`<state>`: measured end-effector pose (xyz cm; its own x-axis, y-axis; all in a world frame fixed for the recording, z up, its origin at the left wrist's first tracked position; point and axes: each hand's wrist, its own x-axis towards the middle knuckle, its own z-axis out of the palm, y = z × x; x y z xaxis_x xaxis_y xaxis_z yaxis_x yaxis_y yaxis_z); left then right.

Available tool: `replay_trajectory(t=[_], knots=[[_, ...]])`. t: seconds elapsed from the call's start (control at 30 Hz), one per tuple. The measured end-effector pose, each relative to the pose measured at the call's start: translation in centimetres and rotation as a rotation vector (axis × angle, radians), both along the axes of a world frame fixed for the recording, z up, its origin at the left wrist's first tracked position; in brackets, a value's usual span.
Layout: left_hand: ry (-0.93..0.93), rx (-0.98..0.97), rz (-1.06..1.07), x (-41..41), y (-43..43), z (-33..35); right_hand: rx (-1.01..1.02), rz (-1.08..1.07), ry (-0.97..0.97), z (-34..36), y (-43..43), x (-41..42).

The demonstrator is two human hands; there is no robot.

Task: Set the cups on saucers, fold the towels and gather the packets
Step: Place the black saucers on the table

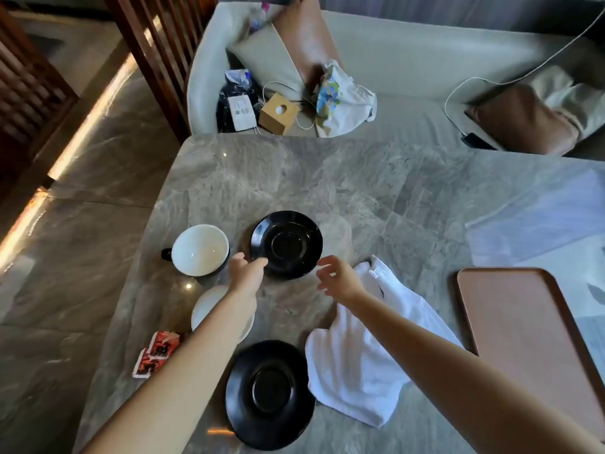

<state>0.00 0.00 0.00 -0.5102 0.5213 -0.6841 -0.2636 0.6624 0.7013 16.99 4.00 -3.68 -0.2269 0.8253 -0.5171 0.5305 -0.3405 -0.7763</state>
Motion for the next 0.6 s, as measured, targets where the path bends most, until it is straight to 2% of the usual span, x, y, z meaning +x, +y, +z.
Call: replay_trajectory(t=[0.13, 0.3, 0.4, 0.6], knots=[[-0.118, -0.035, 0.198, -0.8, 2.1, -1.1, 0.068, -0.056, -0.141, -0.6, 1.0, -1.4], [-0.141, -0.033, 0.282, -1.4, 3.3, -2.6, 0.112, 0.020, -0.227, -0.9, 2.3, -1.8], [-0.110, -0.018, 0.270, -1.4, 3.9, -3.1, 0.108, 0.046, -0.275, -0.8, 3.6, -1.7], [-0.023, 0.032, 0.108, -0.7, 6.2, -4.5, 0.172, 0.142, -0.460, 0.0, 6.9, -0.4]])
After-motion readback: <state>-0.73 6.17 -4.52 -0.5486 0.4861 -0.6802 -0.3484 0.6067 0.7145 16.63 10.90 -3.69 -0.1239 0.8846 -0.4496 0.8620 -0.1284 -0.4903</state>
